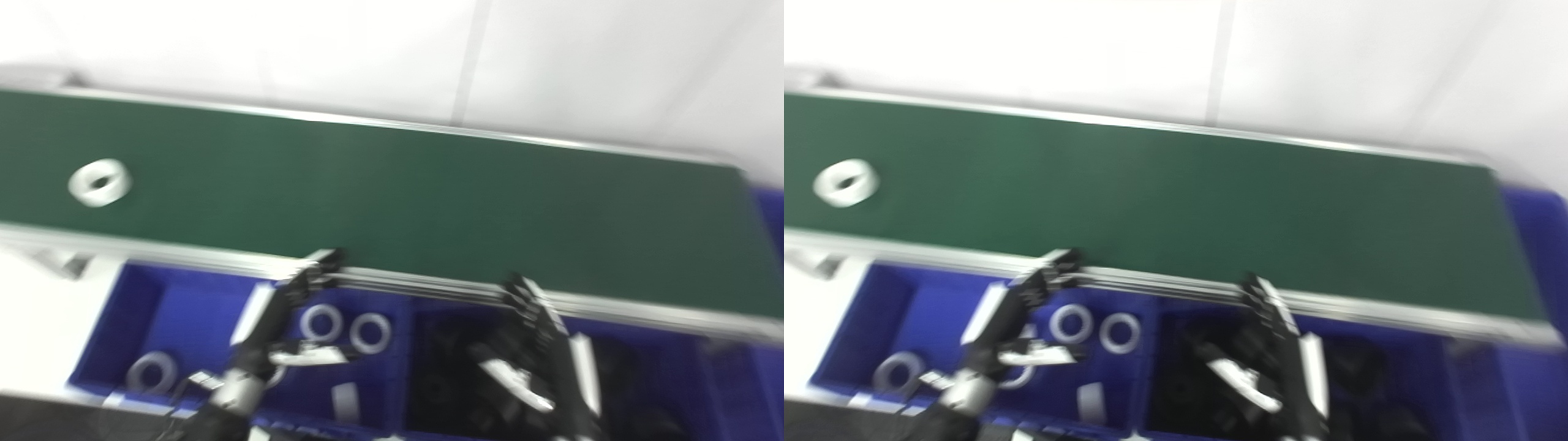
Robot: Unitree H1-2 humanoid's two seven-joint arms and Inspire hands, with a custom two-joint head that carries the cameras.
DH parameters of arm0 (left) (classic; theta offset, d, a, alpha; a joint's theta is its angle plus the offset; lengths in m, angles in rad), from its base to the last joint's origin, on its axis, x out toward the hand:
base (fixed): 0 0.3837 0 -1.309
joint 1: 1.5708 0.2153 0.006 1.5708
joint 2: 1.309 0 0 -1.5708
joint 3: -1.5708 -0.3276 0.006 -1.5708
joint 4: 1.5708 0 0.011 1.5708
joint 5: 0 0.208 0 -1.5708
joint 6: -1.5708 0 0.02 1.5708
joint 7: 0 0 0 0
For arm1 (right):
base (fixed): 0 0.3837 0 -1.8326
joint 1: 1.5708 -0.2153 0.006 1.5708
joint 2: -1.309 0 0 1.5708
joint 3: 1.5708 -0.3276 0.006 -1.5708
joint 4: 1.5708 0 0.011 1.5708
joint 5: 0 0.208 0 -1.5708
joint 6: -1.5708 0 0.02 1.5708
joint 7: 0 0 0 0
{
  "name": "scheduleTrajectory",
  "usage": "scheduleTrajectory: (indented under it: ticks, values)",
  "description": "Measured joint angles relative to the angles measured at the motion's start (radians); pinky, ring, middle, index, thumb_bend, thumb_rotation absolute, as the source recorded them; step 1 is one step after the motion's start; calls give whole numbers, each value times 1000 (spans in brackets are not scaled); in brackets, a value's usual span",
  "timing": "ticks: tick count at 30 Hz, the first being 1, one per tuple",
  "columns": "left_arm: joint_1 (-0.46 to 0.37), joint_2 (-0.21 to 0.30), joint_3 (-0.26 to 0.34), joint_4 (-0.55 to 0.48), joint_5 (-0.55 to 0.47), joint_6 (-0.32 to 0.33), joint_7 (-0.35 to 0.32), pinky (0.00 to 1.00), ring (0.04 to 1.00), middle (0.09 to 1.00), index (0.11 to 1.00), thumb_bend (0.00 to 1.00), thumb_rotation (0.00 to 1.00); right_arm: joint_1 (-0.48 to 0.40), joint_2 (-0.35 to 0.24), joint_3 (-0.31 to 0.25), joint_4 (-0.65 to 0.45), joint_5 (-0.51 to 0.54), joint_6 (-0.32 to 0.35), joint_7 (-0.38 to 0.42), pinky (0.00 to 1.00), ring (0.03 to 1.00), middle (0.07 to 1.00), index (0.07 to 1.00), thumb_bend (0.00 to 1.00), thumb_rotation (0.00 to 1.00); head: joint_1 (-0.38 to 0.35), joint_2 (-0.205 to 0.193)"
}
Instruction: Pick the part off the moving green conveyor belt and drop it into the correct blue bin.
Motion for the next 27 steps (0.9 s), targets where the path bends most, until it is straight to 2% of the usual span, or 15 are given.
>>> scheduleTrajectory:
  ticks: [4,7,8,10,12,13,14,15,16,19,27]
  values:
    - [-5,16,-48,0,25,-1,59,812,868,894,846,963,333,1,-9,0,4,9,0,1,756,823,847,898,547,307,11,-24]
    - [-7,18,-54,0,-6,-2,69,803,862,892,844,981,330,0,-12,0,6,24,0,4,754,820,845,891,552,281,5,-35]
    - [-7,17,-54,-1,-15,-2,70,794,856,890,842,989,330,-1,-13,0,11,26,-1,5,749,815,842,888,562,284,-11,-70]
    - [-8,13,-57,-1,-29,-2,70,787,851,890,838,998,328,-6,-13,0,28,25,-4,5,736,805,834,878,582,281,-15,-84]
    - [-10,12,-61,-1,-32,-2,70,781,850,893,837,1000,325,-10,-12,-2,55,18,-9,4,715,790,823,864,594,281,-25,-153]
    - [-13,11,-64,0,-35,-2,69,772,846,891,834,1000,325,-10,-12,-3,63,13,-15,4,711,787,822,862,596,262,-25,-153]
    - [-15,11,-65,0,-36,-2,69,765,843,889,832,1000,325,-10,-12,-4,71,11,-24,3,710,787,823,861,597,244,-25,-181]
    - [-17,11,-68,0,-36,-2,70,764,842,886,829,1000,325,-11,-12,-4,80,11,-36,1,709,787,824,862,596,231,-25,-181]
    - [-19,11,-70,0,-36,-2,69,770,843,880,822,994,326,-14,-12,-5,89,12,-43,-1,709,790,828,867,591,213,-20,-201]
    - [-31,11,-75,0,-39,-2,69,788,854,879,820,985,334,-26,-16,-6,126,15,-60,-5,702,786,829,870,585,176,-14,-221]
    - [-69,12,-72,-9,-46,-2,72,765,844,872,805,973,330,-40,-22,4,152,36,-70,-17,699,786,826,865,583,127,-14,-233]
